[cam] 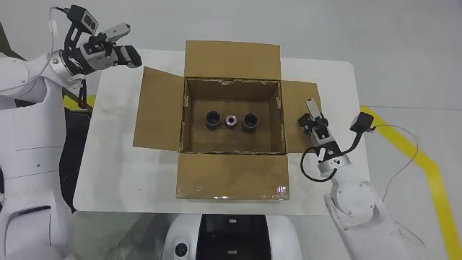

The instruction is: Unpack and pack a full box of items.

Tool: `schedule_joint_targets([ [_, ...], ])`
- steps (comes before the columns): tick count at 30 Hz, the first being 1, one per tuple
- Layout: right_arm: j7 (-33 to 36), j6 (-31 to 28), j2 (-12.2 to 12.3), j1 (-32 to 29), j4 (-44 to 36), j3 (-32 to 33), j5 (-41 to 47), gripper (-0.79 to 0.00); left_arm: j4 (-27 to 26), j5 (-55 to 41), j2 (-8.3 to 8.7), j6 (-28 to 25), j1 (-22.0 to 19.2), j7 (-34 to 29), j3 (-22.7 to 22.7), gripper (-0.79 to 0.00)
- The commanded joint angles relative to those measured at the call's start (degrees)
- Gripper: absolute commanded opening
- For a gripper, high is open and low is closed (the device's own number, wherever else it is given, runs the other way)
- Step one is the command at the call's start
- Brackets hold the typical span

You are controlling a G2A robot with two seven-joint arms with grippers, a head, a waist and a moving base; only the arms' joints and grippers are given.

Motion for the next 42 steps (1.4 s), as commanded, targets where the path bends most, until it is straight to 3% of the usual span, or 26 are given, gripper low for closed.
schedule_joint_targets([
  [1, -0.5, 0.1, -0.1, 0.2, 0.4, -0.2, -0.4, 0.0, 2.7, 1.2, 0.23, 0.0, -1.5, -0.7, 0.6, 0.0],
  [12, 0.1, 4.7, -0.9, 3.5, 5.0, -2.4, -1.3, 0.0, 9.7, 0.9, 0.99, -1.4, -6.0, -1.4, 2.1, 0.0],
  [34, 3.2, 7.9, -1.9, 6.6, 7.7, -3.5, -0.3, 0.0, 10.9, -0.7, 1.82, -2.3, -6.5, -2.1, 1.6, 0.0],
  [42, 3.5, 7.5, -1.7, 5.1, 2.5, -1.9, -2.2, 0.0, 10.9, -0.7, 1.82, -2.3, -6.5, -2.1, 1.6, 0.0],
])
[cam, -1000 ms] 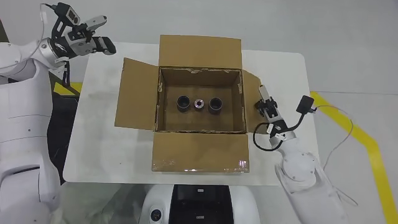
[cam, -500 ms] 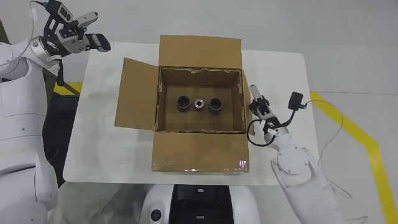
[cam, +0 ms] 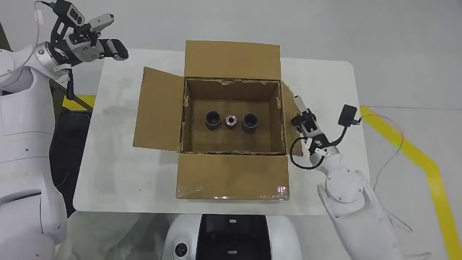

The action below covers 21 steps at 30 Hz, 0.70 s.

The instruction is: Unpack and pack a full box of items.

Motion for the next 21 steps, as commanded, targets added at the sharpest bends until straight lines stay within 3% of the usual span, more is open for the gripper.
schedule_joint_targets([
  [1, 0.3, 0.3, 0.1, -0.1, -1.9, 0.2, -1.3, 0.0, 0.0, 0.0, 0.0, 0.0, 0.0, 0.0, 0.0, 0.0],
  [6, 2.8, 2.1, 0.1, 1.1, -7.0, -0.8, -5.4, 0.0, 0.0, 0.0, 0.0, 0.0, 0.0, 0.0, 0.0, 0.0],
  [11, 9.8, 5.6, 0.0, 5.0, -10.3, -4.2, -9.6, 0.0, 0.0, 0.0, 0.0, 0.0, 0.0, 0.0, 0.0, 0.0],
  [21, 26.5, 13.2, -0.6, 16.7, -6.9, -14.0, -17.8, 0.0, 0.0, 0.0, 0.0, 0.0, 0.0, 0.0, 0.0, 0.0],
])
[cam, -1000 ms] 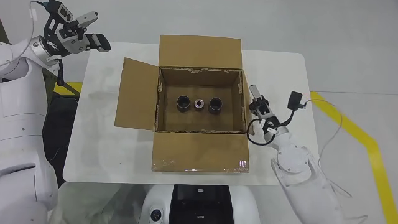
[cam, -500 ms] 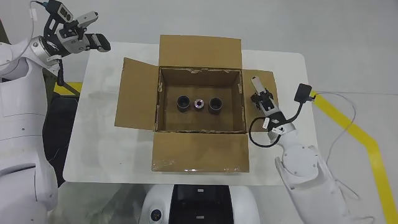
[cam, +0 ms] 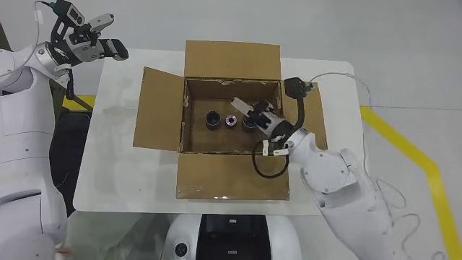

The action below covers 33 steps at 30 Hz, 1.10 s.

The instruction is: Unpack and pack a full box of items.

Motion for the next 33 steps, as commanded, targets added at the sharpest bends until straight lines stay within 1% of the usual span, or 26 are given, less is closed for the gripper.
schedule_joint_targets([
  [1, 3.2, 1.0, -0.1, 2.2, 1.1, -1.5, -1.7, 0.0, 0.0, 0.0, 0.0, 0.0, 0.0, 0.0, 0.0, 0.0],
  [6, 10.3, 3.2, -0.2, 6.9, 3.0, -4.9, -8.0, 0.0, 0.0, 0.0, 0.0, 0.0, 0.0, 0.0, 0.0, 0.0],
  [12, 20.3, 5.4, -0.4, 12.1, 5.3, -8.8, -15.8, 0.0, 0.0, 0.0, 0.0, 0.0, 0.0, 0.0, 0.0, 0.0],
  [17, 26.4, 4.3, -0.5, 16.2, 7.3, -11.5, -22.5, 0.0, 0.0, 0.0, 0.0, 0.0, 0.0, 0.0, 0.0, 0.0],
  [20, 27.7, 2.7, -0.6, 17.4, 8.2, -12.1, -24.0, 0.0, 0.0, 0.0, 0.0, 0.0, 0.0, 0.0, 0.0, 0.0],
  [33, 27.7, 2.7, -0.6, 17.4, 8.2, -12.1, -24.0, 0.0, 0.0, 0.0, 0.0, 0.0, 0.0, 0.0, 0.0, 0.0],
])
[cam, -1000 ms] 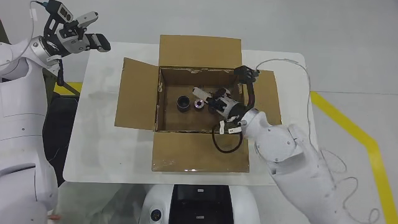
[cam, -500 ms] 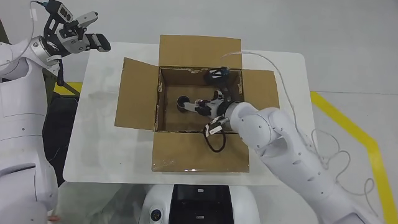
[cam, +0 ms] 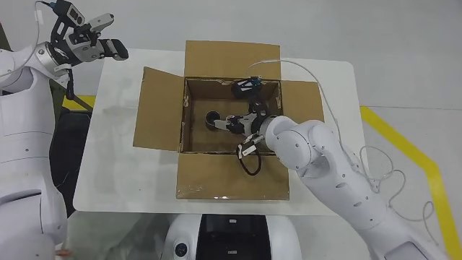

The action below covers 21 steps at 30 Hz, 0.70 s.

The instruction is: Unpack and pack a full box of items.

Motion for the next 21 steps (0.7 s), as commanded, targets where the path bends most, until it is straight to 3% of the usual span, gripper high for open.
schedule_joint_targets([
  [1, 0.0, 0.0, 0.0, 0.0, 0.0, 0.0, 0.0, 0.0, 0.0, 0.0, 0.0, 0.0, 0.0, 0.0, 0.0, 0.0],
  [5, -0.1, -0.3, 0.0, 0.0, 0.1, -0.1, -0.4, 0.0, 0.0, 0.0, 0.0, 0.0, 0.0, 0.0, 0.0, 0.0],
  [11, 5.8, -5.2, 0.4, 1.8, 1.6, -0.6, -5.7, 0.0, 0.0, 0.0, 0.0, 0.0, 0.0, 0.0, 0.0, 0.0],
  [21, 9.6, -13.4, 0.2, 4.8, 6.7, -0.1, -5.4, 0.0, 0.0, 0.0, 0.0, 0.0, 0.0, 0.0, 0.0, 0.0],
])
